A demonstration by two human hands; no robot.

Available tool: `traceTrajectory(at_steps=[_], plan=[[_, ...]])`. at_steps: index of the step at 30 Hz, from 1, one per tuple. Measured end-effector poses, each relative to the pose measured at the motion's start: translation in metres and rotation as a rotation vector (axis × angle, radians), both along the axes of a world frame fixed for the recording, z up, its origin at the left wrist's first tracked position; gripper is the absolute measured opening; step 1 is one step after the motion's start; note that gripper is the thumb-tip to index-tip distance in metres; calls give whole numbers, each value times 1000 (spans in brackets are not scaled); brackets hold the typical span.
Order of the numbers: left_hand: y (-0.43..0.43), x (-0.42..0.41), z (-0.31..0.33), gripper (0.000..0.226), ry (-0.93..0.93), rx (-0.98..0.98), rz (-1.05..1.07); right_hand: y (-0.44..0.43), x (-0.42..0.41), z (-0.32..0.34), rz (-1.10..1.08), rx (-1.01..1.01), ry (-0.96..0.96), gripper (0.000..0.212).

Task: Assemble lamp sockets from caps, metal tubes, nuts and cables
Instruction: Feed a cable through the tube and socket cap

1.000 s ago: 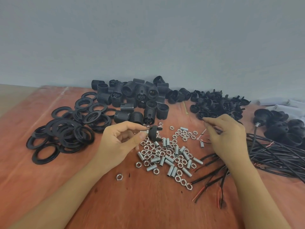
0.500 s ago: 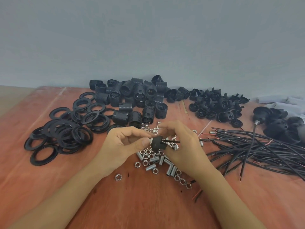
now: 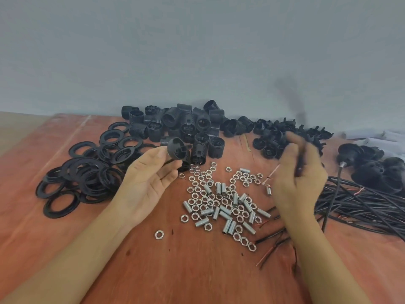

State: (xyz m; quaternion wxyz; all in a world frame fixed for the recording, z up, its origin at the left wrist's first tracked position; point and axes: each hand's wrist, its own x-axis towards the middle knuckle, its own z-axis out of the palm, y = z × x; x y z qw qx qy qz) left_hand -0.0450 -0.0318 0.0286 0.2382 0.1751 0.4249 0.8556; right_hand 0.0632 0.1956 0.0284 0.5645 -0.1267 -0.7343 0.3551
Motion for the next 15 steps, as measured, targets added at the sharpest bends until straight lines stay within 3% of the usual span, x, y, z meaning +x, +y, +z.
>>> traceTrajectory(at_steps=[3, 7, 15], plan=[[2, 4, -2, 20, -12, -44, -16, 2, 4, 10, 68, -138, 181, 30], [3, 5, -2, 18, -27, -79, 0, 3, 9, 19, -42, -164, 206, 38], [3, 5, -5, 20, -20, -108, 8, -10, 5, 26, 297, -926, 299, 42]])
